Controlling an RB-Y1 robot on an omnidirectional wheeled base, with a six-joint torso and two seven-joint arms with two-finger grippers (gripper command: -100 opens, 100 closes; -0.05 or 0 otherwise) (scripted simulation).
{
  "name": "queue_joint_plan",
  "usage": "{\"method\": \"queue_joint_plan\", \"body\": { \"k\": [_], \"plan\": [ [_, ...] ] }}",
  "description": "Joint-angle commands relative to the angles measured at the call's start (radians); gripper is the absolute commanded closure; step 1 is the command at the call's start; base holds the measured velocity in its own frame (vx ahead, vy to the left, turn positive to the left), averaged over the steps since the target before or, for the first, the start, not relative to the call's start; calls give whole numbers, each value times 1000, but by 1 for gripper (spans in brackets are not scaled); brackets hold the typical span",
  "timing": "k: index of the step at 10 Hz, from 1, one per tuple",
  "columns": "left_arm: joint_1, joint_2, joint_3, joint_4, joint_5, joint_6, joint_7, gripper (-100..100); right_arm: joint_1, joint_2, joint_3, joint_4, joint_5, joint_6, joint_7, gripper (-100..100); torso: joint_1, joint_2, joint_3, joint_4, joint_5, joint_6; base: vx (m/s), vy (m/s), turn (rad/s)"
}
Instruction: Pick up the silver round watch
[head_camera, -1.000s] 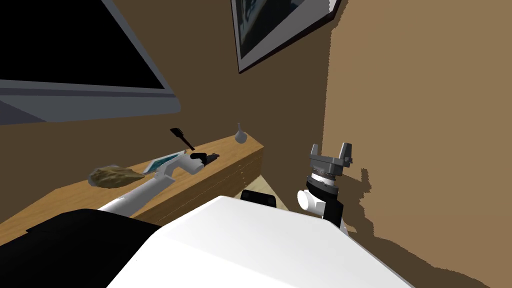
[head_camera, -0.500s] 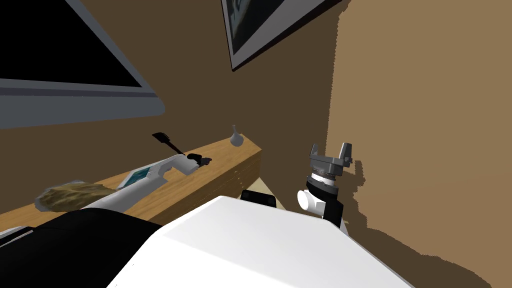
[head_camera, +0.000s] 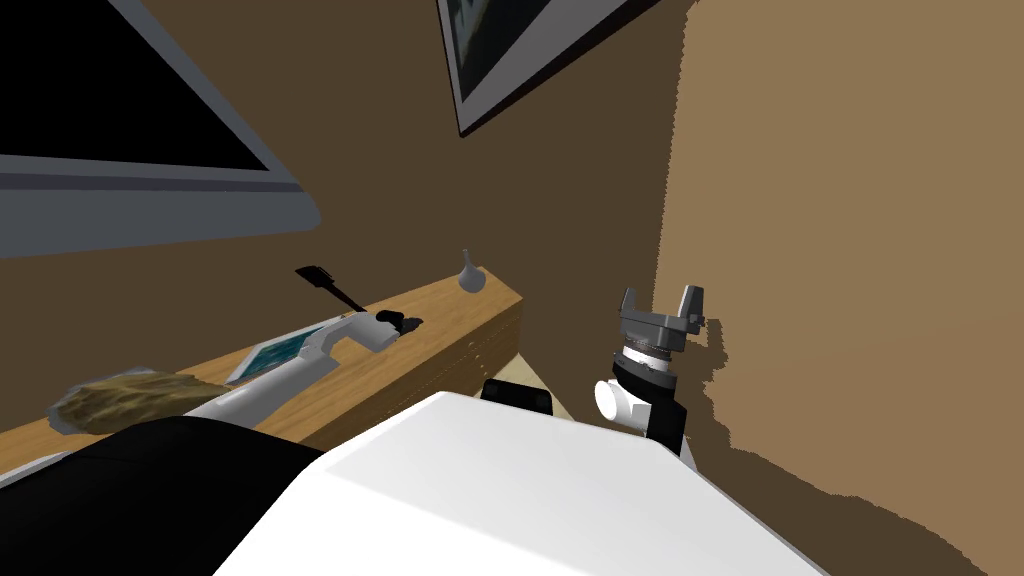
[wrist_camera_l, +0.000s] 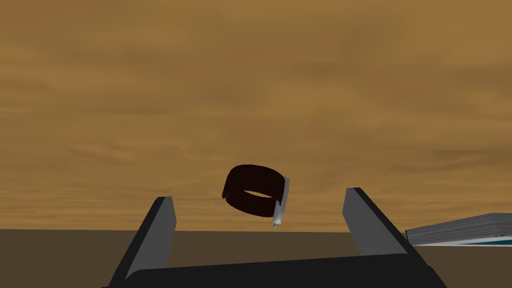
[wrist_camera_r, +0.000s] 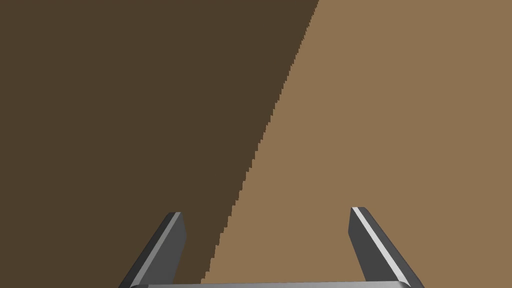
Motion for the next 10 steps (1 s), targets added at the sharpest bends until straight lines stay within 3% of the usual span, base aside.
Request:
{"method": "queue_joint_plan", "body": {
  "k": [1,2,6,7,8,10],
  "plan": [
    [0,0,0,0,0,0,0,-100,0,0,0,0,0,0,0,0,0,0,0,0,0,0,-10,4,-22],
    [-1,-1,-2,3,-2,-2,0,100,0,0,0,0,0,0,0,0,-1,0,0,0,0,0,0,0,0],
    [-1,0,0,3,-2,-1,0,100,0,0,0,0,0,0,0,0,-1,-3,-2,-1,1,2,0,0,4],
    [-1,0,0,4,-2,-1,0,0,0,0,0,0,0,0,0,0,-1,-3,-2,-1,1,2,0,0,0],
    [7,17,13,-29,15,18,2,100,0,0,0,0,0,0,0,0,-1,-3,-2,-1,1,2,20,-10,53],
    [10,19,14,-37,16,22,5,100,0,0,0,0,0,0,0,0,-3,-4,-3,-1,0,2,14,-20,43]
  ]
}}
